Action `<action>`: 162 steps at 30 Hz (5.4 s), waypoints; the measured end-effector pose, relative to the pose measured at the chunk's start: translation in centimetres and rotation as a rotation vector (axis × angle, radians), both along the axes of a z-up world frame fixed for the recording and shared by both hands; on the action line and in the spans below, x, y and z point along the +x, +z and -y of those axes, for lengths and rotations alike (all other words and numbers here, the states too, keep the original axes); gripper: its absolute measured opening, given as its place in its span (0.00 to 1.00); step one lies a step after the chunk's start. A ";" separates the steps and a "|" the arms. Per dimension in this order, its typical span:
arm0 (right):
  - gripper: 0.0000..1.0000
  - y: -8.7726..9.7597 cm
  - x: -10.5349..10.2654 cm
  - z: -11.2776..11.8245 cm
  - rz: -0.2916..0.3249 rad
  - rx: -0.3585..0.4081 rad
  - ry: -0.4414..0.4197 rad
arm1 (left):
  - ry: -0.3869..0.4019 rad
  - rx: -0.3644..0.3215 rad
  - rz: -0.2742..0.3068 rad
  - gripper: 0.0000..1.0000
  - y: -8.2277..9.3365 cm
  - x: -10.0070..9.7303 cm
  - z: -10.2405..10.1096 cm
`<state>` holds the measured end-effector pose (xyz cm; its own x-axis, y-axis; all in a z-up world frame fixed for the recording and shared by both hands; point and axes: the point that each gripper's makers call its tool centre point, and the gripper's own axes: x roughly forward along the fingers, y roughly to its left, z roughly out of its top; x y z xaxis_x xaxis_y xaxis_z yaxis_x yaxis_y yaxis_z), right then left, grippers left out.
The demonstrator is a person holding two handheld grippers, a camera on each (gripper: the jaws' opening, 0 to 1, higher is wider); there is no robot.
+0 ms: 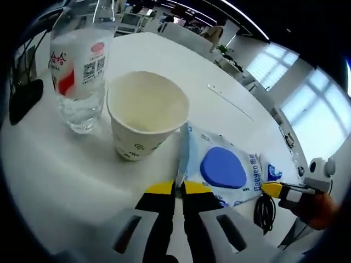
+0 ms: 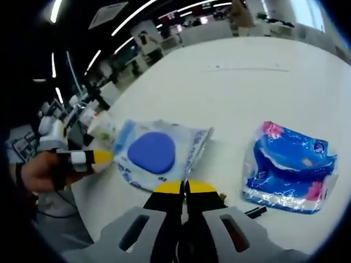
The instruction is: Arrange the tabletop items into an orderly group along one side of the table until the central work area is clear of visible clutter.
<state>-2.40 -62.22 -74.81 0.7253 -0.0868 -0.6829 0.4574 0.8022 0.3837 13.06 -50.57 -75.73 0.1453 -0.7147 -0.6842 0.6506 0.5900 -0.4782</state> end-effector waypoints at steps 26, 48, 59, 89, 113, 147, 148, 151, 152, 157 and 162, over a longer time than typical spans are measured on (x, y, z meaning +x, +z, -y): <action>0.15 -0.5 -0.8 -0.5 -0.006 -0.012 -0.007 | 0.008 -0.030 -0.017 0.15 0.7 -0.5 -1.2; 0.46 0.8 -2.3 -3.2 0.018 -0.062 0.031 | -0.170 -0.034 0.101 0.38 3.2 -2.7 -4.3; 0.62 1.6 -3.3 -5.2 0.031 -0.091 0.071 | -0.286 -0.048 0.186 0.49 5.1 -3.3 -6.6; 0.96 4.8 -9.0 -10.6 0.060 -0.113 0.153 | -0.344 -0.081 0.259 0.74 8.5 -5.4 -14.4; 0.95 3.4 -9.3 -10.6 0.037 -0.073 0.129 | -0.334 -0.107 0.254 0.76 9.4 -5.6 -14.7; 0.35 -0.4 -8.4 -6.6 -0.057 -0.069 -0.039 | -0.309 -0.139 0.241 0.74 10.1 -6.0 -14.8; 0.34 -0.5 -8.4 -6.6 -0.056 -0.061 -0.050 | -0.310 -0.138 0.242 0.74 10.1 -6.0 -14.8; 0.32 -0.6 -8.4 -6.5 -0.060 -0.072 -0.056 | -0.308 -0.138 0.242 0.73 10.1 -5.9 -14.8; 0.30 -0.6 -8.5 -6.4 -0.065 -0.079 -0.053 | -0.308 -0.137 0.240 0.73 10.1 -5.9 -14.8; 0.17 -0.8 -8.8 -6.2 -0.084 -0.092 -0.047 | -0.315 -0.135 0.242 0.73 10.2 -5.9 -14.7; 0.14 -0.8 -8.6 -7.0 -0.079 -0.085 -0.029 | -0.317 -0.138 0.248 0.74 10.3 -5.9 -14.6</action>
